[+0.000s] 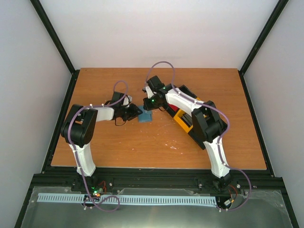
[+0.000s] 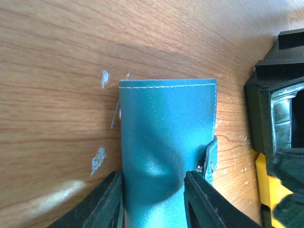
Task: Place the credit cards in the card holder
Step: Close the card holder at the center of the board.
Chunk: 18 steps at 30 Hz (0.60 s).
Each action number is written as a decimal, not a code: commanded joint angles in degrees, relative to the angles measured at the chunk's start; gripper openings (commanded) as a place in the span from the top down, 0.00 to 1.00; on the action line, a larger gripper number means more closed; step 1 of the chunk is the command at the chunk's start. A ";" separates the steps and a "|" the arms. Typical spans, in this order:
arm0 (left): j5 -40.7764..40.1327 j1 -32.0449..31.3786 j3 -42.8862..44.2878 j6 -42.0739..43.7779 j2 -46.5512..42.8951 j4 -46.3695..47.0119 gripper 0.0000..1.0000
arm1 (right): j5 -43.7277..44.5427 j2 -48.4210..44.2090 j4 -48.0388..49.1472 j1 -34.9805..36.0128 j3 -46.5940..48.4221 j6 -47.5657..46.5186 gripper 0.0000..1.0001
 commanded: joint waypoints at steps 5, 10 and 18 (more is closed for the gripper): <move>-3.37 -1.00 -1.56 0.00 3.97 -6.66 0.63 | 1.55 -2.20 1.00 -0.52 -2.54 1.00 0.85; -3.31 -0.99 -1.73 0.00 4.12 -6.55 0.63 | -2.18 0.41 0.77 -0.50 -2.13 0.65 0.87; -3.36 -1.00 -1.82 0.00 4.14 -6.58 0.63 | -2.72 1.36 1.63 -0.54 -2.03 0.98 0.86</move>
